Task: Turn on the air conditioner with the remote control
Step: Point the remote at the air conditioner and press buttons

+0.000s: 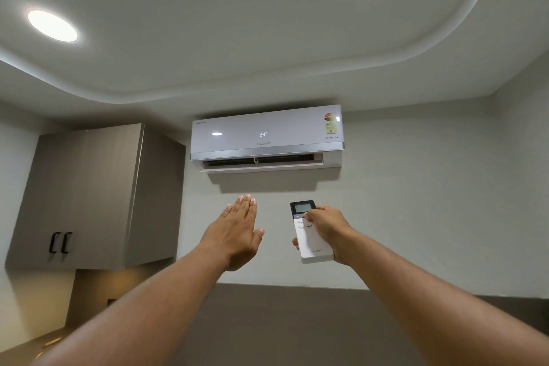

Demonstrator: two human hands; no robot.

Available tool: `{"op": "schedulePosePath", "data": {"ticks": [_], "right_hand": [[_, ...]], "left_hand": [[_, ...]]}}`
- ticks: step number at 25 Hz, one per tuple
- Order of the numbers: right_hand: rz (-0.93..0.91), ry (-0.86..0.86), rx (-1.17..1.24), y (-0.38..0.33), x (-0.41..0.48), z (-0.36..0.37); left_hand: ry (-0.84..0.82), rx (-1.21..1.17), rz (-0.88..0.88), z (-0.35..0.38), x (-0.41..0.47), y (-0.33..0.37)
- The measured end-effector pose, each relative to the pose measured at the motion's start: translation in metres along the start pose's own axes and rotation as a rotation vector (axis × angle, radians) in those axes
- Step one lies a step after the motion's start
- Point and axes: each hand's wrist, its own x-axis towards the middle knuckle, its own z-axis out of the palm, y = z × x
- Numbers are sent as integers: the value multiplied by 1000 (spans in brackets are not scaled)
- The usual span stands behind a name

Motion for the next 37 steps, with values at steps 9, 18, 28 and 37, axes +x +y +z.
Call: {"op": "schedulePosePath", "data": {"ticks": [9,18,28,37], "right_hand": [[65,26,9,-5,-6,2],[85,48,25,-5,-4,6],[93,60,24,-6,-2,13],[100,68,-6,-6,-3,16]], "left_hand": [[4,2,1,0,0,-1],[18,0,-3,-1,2,-6],[15,-1,-9,1,1,-11],[16,3,-6,0,-1,-15]]}}
